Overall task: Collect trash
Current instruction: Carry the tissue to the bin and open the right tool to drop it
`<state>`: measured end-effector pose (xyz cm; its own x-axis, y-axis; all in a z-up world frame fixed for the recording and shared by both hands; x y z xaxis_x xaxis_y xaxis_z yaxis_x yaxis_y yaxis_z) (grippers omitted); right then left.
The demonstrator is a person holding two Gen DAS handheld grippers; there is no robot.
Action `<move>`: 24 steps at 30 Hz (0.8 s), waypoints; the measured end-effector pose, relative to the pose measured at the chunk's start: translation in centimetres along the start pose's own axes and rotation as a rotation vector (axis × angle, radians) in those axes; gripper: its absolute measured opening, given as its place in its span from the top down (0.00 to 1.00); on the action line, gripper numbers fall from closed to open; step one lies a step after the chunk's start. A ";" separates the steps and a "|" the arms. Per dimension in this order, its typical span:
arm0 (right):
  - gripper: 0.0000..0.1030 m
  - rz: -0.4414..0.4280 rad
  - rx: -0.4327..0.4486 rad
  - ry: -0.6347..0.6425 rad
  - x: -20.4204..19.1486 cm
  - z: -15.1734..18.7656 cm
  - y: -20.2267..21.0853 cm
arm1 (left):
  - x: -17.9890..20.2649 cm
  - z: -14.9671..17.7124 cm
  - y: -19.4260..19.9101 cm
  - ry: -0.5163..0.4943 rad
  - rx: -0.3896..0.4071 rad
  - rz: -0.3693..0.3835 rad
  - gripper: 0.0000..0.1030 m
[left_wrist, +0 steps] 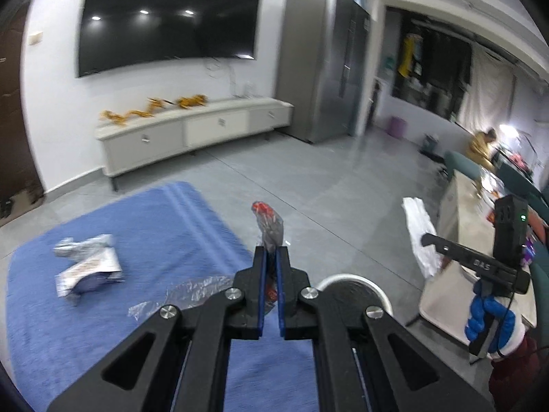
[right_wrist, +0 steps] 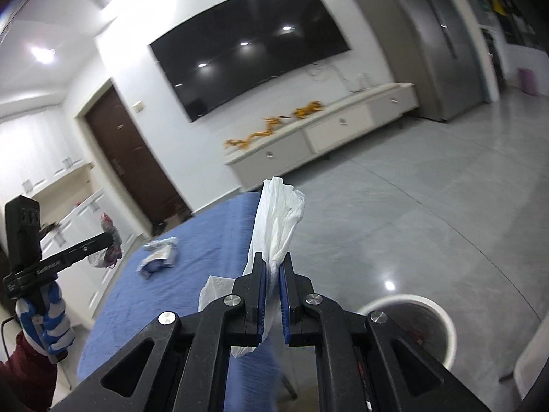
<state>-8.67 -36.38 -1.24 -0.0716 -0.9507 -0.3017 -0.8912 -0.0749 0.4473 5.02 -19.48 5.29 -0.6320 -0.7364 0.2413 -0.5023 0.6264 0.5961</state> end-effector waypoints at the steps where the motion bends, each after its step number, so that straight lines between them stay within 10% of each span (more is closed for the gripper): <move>1: 0.93 0.020 -0.006 -0.013 1.0 0.5 0.2 | 0.8 0.1 -0.8 -0.006 -0.018 0.016 0.95; 24: 0.92 0.185 -0.274 -0.233 14.1 11.1 -5.1 | 15.5 6.1 -22.6 -0.076 -0.422 0.172 0.95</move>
<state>-10.08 -46.02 -17.13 -0.3477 -0.8641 -0.3638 -0.7035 -0.0161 0.7105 3.03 -43.49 -9.12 -0.7346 -0.6000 0.3167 -0.1119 0.5675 0.8157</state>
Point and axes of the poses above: each gripper's, at about its wrist camera, not at the fingertips, and y roughly against the way its jaws point, x to its right, z to its underside, the point moved 2 cm from there along -y, roughly the way its jaws point, and after that the axes turned 10 degrees about y, right-handed, at the moved point
